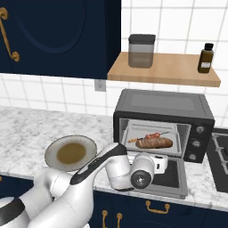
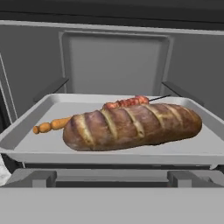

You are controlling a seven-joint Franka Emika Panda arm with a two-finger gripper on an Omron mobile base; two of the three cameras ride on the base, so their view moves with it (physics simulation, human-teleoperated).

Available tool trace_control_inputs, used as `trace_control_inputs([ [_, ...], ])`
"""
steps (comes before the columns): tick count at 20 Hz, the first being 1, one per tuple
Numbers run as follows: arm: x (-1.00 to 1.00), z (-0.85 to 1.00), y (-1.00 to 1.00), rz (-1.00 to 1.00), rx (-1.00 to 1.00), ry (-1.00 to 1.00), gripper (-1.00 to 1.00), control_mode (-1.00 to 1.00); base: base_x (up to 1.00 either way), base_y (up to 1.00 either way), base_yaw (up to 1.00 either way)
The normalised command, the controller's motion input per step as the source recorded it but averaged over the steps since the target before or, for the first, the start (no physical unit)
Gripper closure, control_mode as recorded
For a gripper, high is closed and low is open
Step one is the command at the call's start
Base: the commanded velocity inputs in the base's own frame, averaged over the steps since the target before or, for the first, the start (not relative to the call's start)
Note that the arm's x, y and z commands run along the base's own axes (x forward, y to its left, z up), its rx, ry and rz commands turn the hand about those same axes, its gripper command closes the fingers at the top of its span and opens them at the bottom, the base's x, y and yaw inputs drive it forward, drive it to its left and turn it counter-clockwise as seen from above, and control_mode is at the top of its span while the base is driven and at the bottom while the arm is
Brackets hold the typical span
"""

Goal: Pick up the kebab skewer and baguette bread, and place them inside the toaster oven. Close the toaster oven door and start by setting the timer.

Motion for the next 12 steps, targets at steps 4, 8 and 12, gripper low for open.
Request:
trace_control_inputs([
  [4, 0.14, 0.0, -0.12, 0.02, 0.04, 0.0, -1.0, -1.0, 0.0, 0.0, 0.0],
  [8, 0.03, -0.02, -0.07, 0.0, 0.05, 0.0, -1.0, -1.0, 0.0, 0.0, 0.0],
  [12, 0.1, -0.07, -0.01, 0.0, 0.02, 0.0, -1.0, -1.0, 0.0, 0.0, 0.0],
])
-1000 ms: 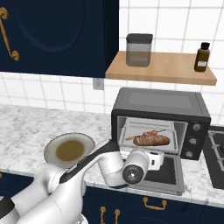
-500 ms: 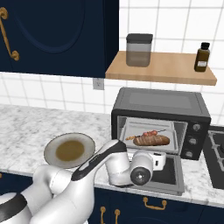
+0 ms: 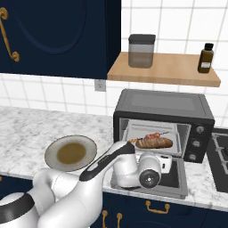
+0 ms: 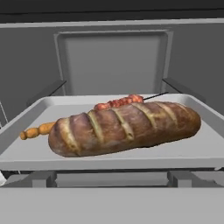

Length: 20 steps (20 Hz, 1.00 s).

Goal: Pick up the kebab skewer and baguette bread, and place them inside the toaster oven. Close the toaster oven door and start by setting the timer.

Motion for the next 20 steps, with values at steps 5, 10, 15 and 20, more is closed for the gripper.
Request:
trace_control_inputs([
  [5, 0.21, -0.05, 0.0, 0.0, 0.0, 0.0, -1.0, -1.0, 0.0, 0.0, 0.0],
  [10, 0.17, -0.08, 0.0, 0.0, 0.0, 0.0, -1.0, -1.0, 0.0, 0.0, 0.0],
  [15, 0.14, -0.09, 0.0, 0.0, 0.0, 0.0, -1.0, -1.0, 0.0, 0.0, 0.0],
  [20, 0.13, -0.05, 0.0, 0.0, 0.0, 0.0, -1.0, -1.0, 0.0, 0.0, 0.0],
])
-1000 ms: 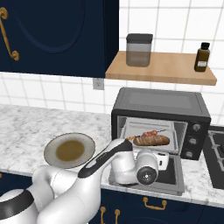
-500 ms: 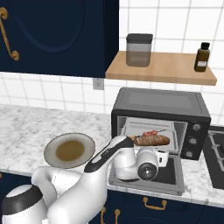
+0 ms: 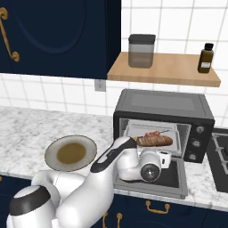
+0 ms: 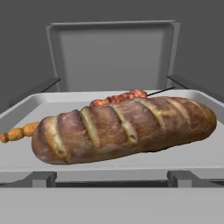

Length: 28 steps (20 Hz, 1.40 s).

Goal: Pick up the kebab skewer and baguette bread, and place them inside the toaster oven. Close the toaster oven door and start by setting the timer.

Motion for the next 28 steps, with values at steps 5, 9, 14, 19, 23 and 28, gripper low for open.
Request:
trace_control_inputs([
  [5, 0.18, 0.0, 0.0, 0.0, 0.0, 0.0, -1.0, -1.0, 0.0, 0.0, 0.0],
  [9, 0.19, 0.0, 0.0, 0.0, 0.0, 0.0, -1.0, -1.0, 0.0, 0.0, 0.0],
  [14, 0.19, 0.0, 0.0, 0.0, 0.0, 0.0, -1.0, -1.0, 0.0, 0.0, 0.0],
  [19, 0.28, 0.0, 0.0, 0.0, 0.0, 0.0, -1.0, -1.0, 0.0, 0.0, 0.0],
  [23, 0.28, 0.0, 0.0, 0.0, 0.0, 0.0, -1.0, -1.0, 0.0, 0.0, 0.0],
  [28, 0.26, 0.0, 0.0, 0.0, 0.0, 0.0, -1.0, -1.0, 0.0, 0.0, 0.0],
])
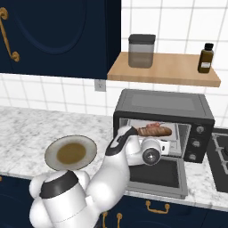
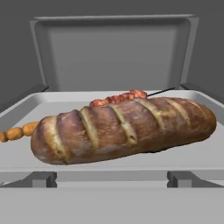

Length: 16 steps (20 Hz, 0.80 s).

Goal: Pick up the kebab skewer and baguette bread, and place them inside the toaster oven. Close the toaster oven door and start by setting the timer.

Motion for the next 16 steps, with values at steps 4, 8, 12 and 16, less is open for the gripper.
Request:
trace_control_inputs([
  [4, 0.23, 0.0, 0.0, 0.0, 0.0, 0.0, -1.0, -1.0, 0.0, 0.0, 0.0],
  [8, 0.21, 0.0, 0.0, 0.0, 0.0, 0.0, -1.0, -1.0, 0.0, 0.0, 0.0],
  [12, 0.23, 0.0, 0.0, 0.0, 0.0, 0.0, -1.0, -1.0, 0.0, 0.0, 0.0],
  [16, 0.22, 0.0, 0.0, 0.0, 0.0, 0.0, -1.0, -1.0, 0.0, 0.0, 0.0],
])
